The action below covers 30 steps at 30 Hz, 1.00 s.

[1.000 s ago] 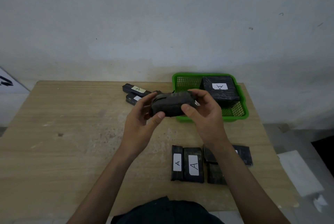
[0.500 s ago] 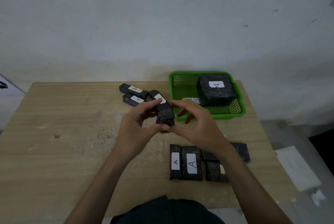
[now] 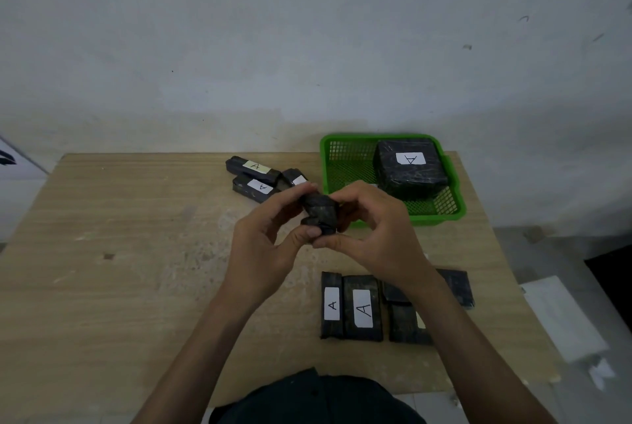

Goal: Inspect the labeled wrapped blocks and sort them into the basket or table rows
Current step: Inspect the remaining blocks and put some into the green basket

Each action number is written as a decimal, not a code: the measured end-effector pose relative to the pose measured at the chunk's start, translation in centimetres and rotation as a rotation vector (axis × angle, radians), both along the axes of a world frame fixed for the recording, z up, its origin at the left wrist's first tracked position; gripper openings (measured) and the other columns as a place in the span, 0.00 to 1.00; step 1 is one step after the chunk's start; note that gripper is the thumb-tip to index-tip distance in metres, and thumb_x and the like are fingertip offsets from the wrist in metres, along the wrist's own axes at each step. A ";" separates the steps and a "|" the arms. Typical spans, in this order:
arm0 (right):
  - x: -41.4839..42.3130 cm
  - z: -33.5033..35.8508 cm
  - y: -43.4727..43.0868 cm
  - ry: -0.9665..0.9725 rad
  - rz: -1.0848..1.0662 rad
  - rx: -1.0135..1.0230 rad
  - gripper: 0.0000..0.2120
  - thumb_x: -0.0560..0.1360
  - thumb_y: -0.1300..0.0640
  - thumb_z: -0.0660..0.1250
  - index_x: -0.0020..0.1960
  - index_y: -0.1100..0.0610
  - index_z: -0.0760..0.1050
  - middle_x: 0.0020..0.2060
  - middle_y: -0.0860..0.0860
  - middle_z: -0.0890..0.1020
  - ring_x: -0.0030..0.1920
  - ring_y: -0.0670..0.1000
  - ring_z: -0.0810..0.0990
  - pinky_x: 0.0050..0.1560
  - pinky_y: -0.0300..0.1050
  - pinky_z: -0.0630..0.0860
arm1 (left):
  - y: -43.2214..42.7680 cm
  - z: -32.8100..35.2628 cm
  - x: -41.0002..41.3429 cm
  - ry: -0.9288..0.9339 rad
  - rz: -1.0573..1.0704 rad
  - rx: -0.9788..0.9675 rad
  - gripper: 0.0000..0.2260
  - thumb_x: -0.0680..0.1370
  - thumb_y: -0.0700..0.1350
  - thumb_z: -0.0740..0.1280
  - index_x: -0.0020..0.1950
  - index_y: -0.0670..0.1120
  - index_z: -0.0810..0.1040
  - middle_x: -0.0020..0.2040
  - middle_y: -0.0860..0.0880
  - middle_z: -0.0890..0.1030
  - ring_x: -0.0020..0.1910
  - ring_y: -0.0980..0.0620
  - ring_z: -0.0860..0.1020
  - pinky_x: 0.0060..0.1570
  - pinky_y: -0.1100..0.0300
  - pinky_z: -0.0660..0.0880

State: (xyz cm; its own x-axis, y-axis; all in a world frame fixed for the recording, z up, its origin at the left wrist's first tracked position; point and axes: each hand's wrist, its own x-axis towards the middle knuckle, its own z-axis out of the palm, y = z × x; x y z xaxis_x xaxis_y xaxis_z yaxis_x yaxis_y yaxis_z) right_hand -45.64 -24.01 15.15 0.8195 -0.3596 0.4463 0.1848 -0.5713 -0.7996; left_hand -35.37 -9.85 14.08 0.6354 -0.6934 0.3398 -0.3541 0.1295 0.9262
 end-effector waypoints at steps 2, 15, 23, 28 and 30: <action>0.0 0.0 0.0 -0.012 0.000 0.036 0.21 0.62 0.53 0.80 0.49 0.58 0.77 0.42 0.51 0.80 0.39 0.50 0.79 0.38 0.49 0.79 | 0.1 -0.1 0.0 0.012 -0.039 0.020 0.23 0.72 0.37 0.69 0.65 0.51 0.72 0.62 0.54 0.77 0.63 0.56 0.76 0.61 0.61 0.73; -0.8 -1.2 -0.2 0.035 -0.018 0.020 0.13 0.69 0.52 0.75 0.44 0.58 0.74 0.38 0.49 0.76 0.37 0.48 0.74 0.34 0.46 0.73 | -0.7 -1.1 -0.7 -0.064 0.099 0.100 0.13 0.71 0.45 0.69 0.54 0.57 0.80 0.45 0.65 0.82 0.48 0.61 0.81 0.49 0.66 0.77; -2.0 -1.6 -2.3 0.092 -0.033 0.439 0.21 0.67 0.62 0.74 0.59 0.54 0.75 0.52 0.54 0.80 0.47 0.56 0.81 0.48 0.53 0.80 | -2.2 -1.9 -0.6 0.147 -0.079 0.341 0.24 0.70 0.52 0.71 0.64 0.61 0.69 0.61 0.54 0.77 0.59 0.58 0.76 0.58 0.61 0.75; -3.3 -2.6 -5.1 0.180 -0.064 0.468 0.26 0.71 0.69 0.71 0.64 0.51 0.73 0.59 0.53 0.77 0.54 0.51 0.81 0.54 0.43 0.79 | -4.4 -2.4 0.4 0.163 -0.039 0.427 0.27 0.70 0.41 0.74 0.65 0.57 0.70 0.53 0.61 0.76 0.45 0.59 0.81 0.43 0.65 0.79; -3.8 -3.4 -6.9 0.289 -0.132 0.362 0.28 0.71 0.69 0.71 0.66 0.48 0.72 0.59 0.50 0.76 0.53 0.49 0.80 0.53 0.40 0.78 | -6.0 -2.7 0.7 0.123 -0.026 0.453 0.27 0.69 0.40 0.75 0.66 0.53 0.71 0.53 0.60 0.77 0.44 0.59 0.81 0.41 0.66 0.78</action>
